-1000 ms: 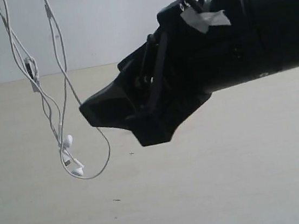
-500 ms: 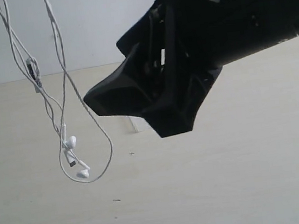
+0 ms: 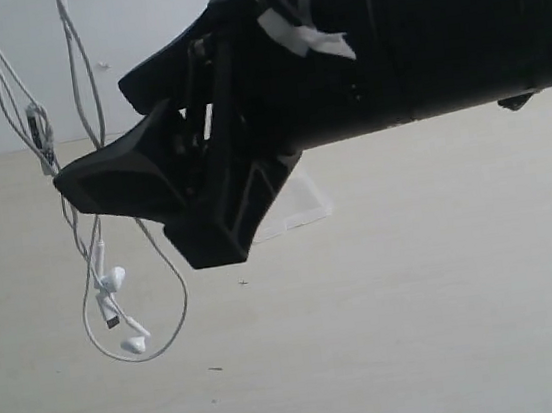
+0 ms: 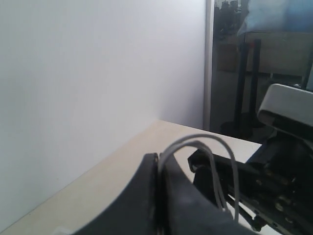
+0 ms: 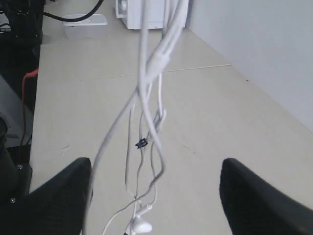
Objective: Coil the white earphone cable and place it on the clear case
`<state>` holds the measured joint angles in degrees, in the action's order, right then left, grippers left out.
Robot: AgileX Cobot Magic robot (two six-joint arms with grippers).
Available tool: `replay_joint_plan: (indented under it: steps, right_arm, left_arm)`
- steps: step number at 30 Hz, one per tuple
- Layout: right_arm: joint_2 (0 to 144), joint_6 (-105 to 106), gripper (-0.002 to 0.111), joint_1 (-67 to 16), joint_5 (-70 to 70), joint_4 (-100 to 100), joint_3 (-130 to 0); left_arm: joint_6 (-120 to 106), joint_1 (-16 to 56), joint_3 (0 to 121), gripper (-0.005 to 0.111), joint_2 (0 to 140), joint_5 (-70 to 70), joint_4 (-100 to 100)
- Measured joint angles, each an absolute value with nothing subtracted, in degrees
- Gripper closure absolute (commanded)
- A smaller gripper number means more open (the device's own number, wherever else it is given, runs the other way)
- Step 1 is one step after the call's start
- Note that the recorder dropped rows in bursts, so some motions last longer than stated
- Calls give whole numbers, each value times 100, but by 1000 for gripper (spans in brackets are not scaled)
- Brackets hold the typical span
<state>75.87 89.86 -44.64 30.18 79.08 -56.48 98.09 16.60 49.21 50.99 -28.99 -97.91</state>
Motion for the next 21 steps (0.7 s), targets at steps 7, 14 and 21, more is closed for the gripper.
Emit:
replay_joint_plan:
  steps: [7, 14, 21]
  right_arm:
    - [8188, 10001, 39, -4464, 3536, 9078, -5648]
    - [8412, 10395, 47, -4464, 3608, 9415, -5648]
    - [8461, 10642, 52, -4464, 3660, 9854, -5648]
  left_arm:
    - [9883, 1660, 4921, 107, 5099, -2908, -9881]
    - [9908, 1660, 4921, 107, 5099, -2908, -9881]
    - [9920, 1660, 4921, 107, 5099, -2908, -9893]
